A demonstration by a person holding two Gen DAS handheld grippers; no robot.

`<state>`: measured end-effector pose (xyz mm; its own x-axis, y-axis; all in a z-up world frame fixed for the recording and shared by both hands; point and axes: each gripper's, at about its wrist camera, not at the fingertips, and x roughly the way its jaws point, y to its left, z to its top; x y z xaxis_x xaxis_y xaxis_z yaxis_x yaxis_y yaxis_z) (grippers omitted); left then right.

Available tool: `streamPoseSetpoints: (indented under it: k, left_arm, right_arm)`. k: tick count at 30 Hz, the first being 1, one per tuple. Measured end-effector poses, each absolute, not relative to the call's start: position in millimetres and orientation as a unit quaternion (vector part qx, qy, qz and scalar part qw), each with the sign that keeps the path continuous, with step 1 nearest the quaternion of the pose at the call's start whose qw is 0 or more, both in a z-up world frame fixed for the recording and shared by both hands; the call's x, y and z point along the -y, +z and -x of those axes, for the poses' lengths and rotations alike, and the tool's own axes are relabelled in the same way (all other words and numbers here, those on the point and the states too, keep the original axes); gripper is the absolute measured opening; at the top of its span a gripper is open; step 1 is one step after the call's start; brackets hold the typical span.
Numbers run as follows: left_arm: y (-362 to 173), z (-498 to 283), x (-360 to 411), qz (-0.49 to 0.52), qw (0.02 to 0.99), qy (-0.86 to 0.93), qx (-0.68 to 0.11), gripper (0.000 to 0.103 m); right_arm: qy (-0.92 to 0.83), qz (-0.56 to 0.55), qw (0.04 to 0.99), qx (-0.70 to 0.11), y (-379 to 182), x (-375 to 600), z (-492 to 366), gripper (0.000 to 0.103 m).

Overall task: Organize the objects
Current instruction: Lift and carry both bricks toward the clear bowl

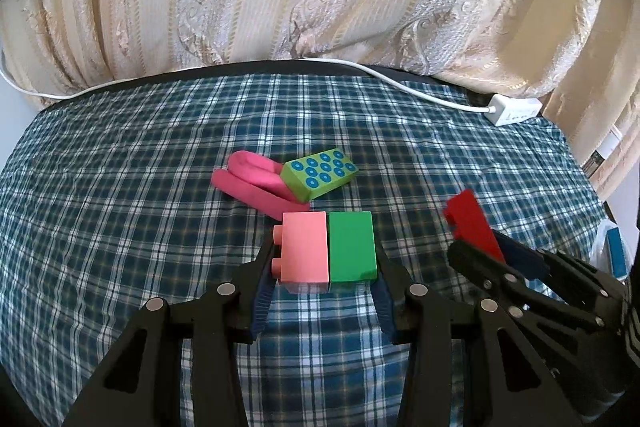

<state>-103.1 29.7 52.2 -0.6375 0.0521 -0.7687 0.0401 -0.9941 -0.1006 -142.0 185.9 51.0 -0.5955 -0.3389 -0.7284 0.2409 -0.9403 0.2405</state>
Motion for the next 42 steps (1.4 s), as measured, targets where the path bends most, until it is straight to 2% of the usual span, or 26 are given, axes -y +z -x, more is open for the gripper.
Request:
streamPoseSetpoints:
  k: [42]
  left_arm:
    - [84,46,-110,0.381,0.13,0.915,-0.002,0.045]
  right_arm:
    - [-0.931,-0.335,0.041,0.141,101,-293,6,0.038]
